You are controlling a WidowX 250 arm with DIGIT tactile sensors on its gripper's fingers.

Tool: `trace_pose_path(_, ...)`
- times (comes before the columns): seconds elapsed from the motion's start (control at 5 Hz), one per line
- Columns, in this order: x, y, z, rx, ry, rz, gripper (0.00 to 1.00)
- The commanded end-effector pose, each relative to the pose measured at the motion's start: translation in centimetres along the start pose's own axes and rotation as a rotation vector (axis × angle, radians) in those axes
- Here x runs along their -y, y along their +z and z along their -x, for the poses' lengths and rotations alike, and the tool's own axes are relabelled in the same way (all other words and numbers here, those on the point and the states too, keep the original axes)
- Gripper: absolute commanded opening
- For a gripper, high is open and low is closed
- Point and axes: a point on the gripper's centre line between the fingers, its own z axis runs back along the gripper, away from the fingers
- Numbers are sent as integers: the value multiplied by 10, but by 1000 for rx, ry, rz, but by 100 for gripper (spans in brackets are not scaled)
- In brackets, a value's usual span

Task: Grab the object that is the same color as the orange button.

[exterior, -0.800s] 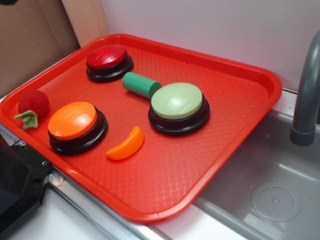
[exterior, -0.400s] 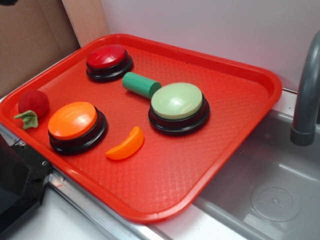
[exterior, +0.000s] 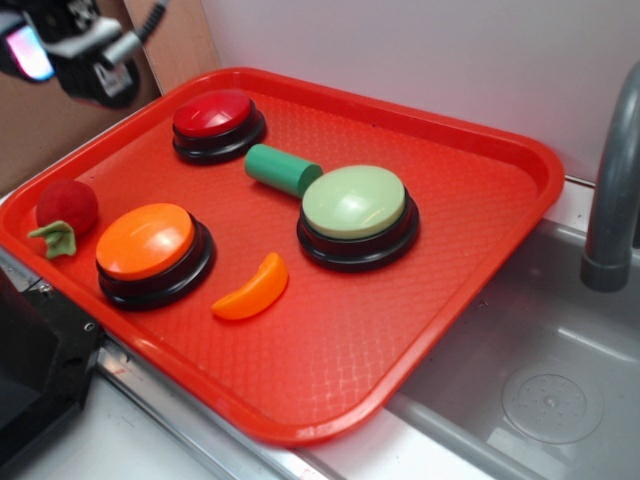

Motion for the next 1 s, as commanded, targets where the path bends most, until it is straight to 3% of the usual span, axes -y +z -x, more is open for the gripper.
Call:
trace_pose_path(0.0,27,-53,-14,40,82,15,100)
trace_pose_path(0.4,45,-90,-21,81,70,7,100)
trace_pose_path(0.8,59,-118,-27,64,100,28,100)
